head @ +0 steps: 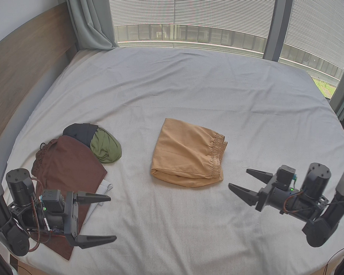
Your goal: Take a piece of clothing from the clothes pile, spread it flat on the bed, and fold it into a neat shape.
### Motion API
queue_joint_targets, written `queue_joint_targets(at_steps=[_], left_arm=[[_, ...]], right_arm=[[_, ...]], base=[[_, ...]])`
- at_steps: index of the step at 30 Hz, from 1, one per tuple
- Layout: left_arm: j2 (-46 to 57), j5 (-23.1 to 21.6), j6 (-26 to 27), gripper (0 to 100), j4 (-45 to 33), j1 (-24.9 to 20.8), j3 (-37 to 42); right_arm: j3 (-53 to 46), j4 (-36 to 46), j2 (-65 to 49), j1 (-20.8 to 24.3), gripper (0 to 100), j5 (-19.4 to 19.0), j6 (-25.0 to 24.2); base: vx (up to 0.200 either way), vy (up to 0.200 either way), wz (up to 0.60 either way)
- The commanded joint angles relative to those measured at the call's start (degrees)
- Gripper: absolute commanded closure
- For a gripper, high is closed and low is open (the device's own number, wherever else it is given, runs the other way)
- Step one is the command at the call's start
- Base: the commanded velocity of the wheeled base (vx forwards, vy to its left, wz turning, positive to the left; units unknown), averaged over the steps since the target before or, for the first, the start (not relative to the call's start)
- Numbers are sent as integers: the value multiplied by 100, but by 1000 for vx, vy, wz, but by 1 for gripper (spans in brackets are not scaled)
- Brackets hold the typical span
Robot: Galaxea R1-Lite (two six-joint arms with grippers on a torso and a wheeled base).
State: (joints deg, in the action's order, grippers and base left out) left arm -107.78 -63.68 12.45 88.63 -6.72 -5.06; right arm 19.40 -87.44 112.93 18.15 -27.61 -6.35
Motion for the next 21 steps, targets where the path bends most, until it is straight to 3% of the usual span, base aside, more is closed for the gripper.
queue_joint_targets(at_steps=[1,13,19,21], left_arm=[[565,-109,-14,0,-12,-612,506],[1663,-30,-23,0,-223,-1394,506],[2261,251,-41,0,-328,-1403,506],[2613,647,-41,0,-531,-1394,506]], right_arm=[[-999,-80,-1458,-655,0,116,345],[-1940,-54,-3067,-1613,0,72,345],[-1940,210,-3902,-1806,0,98,301],[-1940,562,-4508,-1921,0,98,301]], base=[[0,0,0],[0,0,0],[0,0,0],[0,0,0]])
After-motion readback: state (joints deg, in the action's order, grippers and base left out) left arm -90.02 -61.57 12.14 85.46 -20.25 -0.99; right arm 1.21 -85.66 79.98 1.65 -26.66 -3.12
